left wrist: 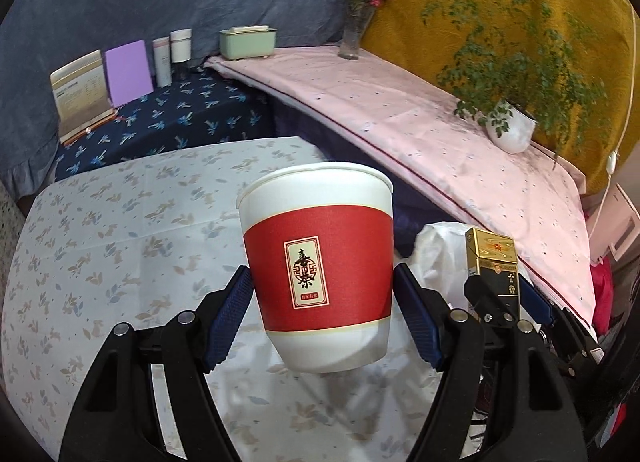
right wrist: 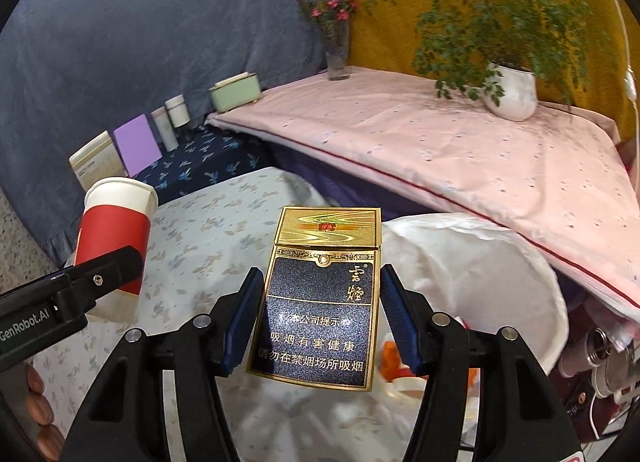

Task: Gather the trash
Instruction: 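Carry the paper cup in the left gripper while the right carries the cigarette box to the bin, then open the left gripper to drop the cup into the bin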

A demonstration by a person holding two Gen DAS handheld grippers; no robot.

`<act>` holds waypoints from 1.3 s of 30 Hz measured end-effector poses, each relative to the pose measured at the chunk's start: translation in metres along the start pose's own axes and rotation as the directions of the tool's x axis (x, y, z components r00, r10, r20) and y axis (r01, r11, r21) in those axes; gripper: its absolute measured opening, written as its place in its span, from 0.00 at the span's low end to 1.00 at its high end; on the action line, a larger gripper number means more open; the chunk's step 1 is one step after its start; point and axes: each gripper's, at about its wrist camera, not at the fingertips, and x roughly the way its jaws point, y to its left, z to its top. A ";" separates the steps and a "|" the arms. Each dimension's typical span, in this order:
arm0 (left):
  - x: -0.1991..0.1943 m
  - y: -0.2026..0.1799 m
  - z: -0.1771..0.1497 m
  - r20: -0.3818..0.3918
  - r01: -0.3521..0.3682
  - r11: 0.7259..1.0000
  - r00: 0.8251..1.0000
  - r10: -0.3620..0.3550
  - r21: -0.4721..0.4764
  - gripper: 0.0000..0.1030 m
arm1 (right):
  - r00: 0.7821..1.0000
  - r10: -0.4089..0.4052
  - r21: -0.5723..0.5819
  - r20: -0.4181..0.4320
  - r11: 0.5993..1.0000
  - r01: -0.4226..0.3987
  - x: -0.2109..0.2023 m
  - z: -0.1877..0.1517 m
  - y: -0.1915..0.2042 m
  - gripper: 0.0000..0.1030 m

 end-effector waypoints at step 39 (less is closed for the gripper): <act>0.064 -0.149 -0.019 -0.112 0.140 0.966 0.987 -0.117 0.218 0.73 | 0.989 -0.140 0.217 0.051 0.968 0.125 -0.040 -0.003 -0.154 0.55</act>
